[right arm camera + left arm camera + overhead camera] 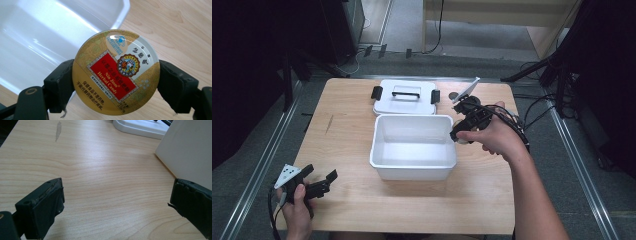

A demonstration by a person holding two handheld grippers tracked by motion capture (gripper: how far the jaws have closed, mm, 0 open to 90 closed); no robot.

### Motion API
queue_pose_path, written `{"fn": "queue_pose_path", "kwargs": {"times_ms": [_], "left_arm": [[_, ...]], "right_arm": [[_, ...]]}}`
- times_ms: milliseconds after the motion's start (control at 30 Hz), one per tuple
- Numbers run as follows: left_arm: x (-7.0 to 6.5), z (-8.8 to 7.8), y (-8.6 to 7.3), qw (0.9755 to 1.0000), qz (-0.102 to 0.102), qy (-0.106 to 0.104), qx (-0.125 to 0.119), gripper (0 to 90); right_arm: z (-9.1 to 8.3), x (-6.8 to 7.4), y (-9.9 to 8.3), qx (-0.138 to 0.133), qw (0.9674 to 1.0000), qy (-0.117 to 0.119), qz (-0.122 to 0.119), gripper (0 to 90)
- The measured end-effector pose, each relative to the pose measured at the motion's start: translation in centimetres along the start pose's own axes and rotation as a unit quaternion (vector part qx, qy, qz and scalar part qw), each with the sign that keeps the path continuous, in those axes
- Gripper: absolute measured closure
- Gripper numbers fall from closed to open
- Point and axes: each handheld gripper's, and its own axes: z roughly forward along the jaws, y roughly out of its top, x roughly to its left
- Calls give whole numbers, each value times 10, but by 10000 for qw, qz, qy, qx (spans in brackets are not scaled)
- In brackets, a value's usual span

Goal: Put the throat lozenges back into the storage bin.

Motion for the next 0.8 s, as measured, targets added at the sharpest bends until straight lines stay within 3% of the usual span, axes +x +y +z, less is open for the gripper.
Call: {"fn": "queue_pose_path", "kwargs": {"times_ms": [333, 367, 400, 433, 500, 533, 600, 633, 667, 733, 767, 800], "left_arm": [[0, 0, 0, 10000, -15, -20, -12, 0], [0, 0, 0, 10000, -14, -25, -15, 0], [0, 0, 0, 10000, -14, -25, -15, 0], [0, 0, 0, 10000, -12, -29, -14, 0], [0, 0, 0, 10000, -14, -27, -20, 0], [1, 0, 0, 10000, -14, -26, -21, 0], [0, 0, 0, 10000, -14, -25, -20, 0], [0, 0, 0, 10000, -14, -25, -20, 0], [0, 0, 0, 10000, -10, -26, -15, 0], [0, 0, 0, 10000, -12, -24, -21, 0], [0, 0, 0, 10000, -12, -24, -23, 0], [0, 0, 0, 10000, -13, -24, -22, 0]], "right_arm": [[4, 20, 16, 25, 9996, 36, -271, 210], [7, 24, 18, -5, 9990, 34, -457, 209], [7, 24, 18, -5, 9990, 34, -457, 209], [9, 28, 19, -144, 9968, 91, -777, 210], [9, 30, 20, -156, 9962, 140, -842, 209], [10, 35, 20, -247, 9927, 358, -1127, 209], [13, 38, 20, -319, 9873, 535, -1459, 209], [13, 38, 20, -319, 9873, 535, -1459, 209], [15, 39, 19, -414, 9834, 552, -1676, 209], [23, 42, 17, -475, 9711, 341, -2313, 210], [23, 42, 17, -475, 9711, 341, -2313, 210], [27, 42, 16, -416, 9683, 318, -2443, 210]]}}
